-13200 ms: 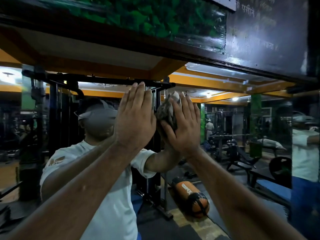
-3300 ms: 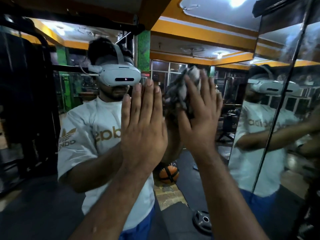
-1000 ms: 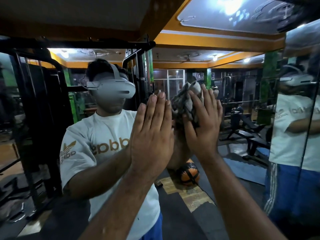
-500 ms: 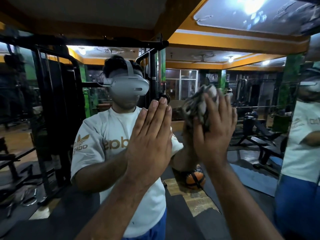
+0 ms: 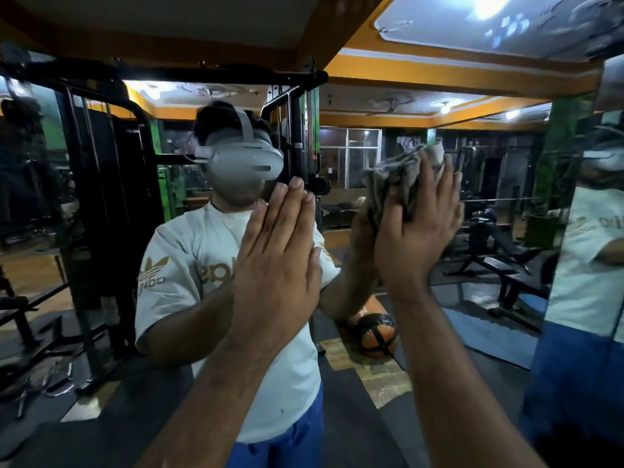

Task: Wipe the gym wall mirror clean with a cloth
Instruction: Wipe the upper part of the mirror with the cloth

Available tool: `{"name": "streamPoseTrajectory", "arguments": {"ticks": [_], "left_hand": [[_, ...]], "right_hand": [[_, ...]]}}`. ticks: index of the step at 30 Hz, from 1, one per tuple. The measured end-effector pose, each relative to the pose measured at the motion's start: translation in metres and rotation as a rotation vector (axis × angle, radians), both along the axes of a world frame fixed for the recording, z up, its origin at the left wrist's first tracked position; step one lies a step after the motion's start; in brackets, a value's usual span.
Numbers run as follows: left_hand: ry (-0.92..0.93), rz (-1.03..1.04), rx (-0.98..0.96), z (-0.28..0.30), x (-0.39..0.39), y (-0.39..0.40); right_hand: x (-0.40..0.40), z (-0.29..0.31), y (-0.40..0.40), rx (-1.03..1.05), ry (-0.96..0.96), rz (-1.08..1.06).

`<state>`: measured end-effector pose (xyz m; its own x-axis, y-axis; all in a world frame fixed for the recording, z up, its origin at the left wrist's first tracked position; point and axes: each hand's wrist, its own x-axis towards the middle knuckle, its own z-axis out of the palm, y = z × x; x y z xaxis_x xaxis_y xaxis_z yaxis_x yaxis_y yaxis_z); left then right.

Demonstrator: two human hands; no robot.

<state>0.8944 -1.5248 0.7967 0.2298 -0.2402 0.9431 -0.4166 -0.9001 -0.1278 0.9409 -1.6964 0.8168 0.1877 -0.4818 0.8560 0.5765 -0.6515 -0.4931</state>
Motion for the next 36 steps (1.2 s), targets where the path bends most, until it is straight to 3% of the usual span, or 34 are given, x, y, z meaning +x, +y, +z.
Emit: {"name": "streamPoseTrajectory", "arguments": {"ticks": [5,6,9,11,15,17,18,21,23,28,30,33,34,36], "left_hand": [[-0.057,0.059,-0.053,0.009,-0.002,0.023],[-0.050,0.092,-0.031,0.010,-0.001,0.029],[-0.026,0.069,0.060,0.011,-0.001,0.042],[-0.020,-0.026,0.043,0.013,-0.005,0.048],[-0.082,0.077,-0.080,0.013,-0.010,0.074],[-0.083,0.123,-0.037,0.012,-0.009,0.087],[-0.089,0.115,-0.001,0.012,-0.008,0.092],[-0.084,-0.023,0.021,0.012,-0.008,0.102],[-0.094,-0.113,-0.052,0.009,-0.012,0.110],[-0.145,-0.007,-0.174,0.001,-0.024,0.144],[-0.134,0.020,-0.134,-0.001,-0.025,0.158],[-0.117,0.068,-0.052,-0.005,-0.023,0.169],[-0.107,0.076,-0.034,-0.006,-0.022,0.170],[-0.080,0.092,-0.005,-0.007,-0.023,0.173]], "right_hand": [[-0.005,-0.012,0.025,-0.433,-0.094,-0.015],[-0.004,-0.012,0.022,-0.393,-0.101,-0.025],[-0.004,0.007,0.028,0.033,-0.020,0.006],[-0.010,0.024,0.055,0.112,0.051,0.004],[-0.021,0.009,0.094,-0.406,-0.066,0.009],[-0.021,-0.004,0.087,-0.545,-0.079,-0.038],[-0.018,-0.004,0.082,-0.492,-0.080,-0.052],[-0.017,0.017,0.092,-0.057,-0.010,-0.007],[-0.024,0.024,0.126,0.001,0.011,-0.004],[-0.035,-0.010,0.148,-0.588,-0.070,-0.052],[-0.032,-0.012,0.133,-0.459,-0.050,-0.066],[-0.031,0.002,0.154,-0.023,0.019,-0.028],[-0.033,0.006,0.170,0.015,0.036,-0.044],[-0.038,0.001,0.198,-0.139,0.005,-0.054]]}}
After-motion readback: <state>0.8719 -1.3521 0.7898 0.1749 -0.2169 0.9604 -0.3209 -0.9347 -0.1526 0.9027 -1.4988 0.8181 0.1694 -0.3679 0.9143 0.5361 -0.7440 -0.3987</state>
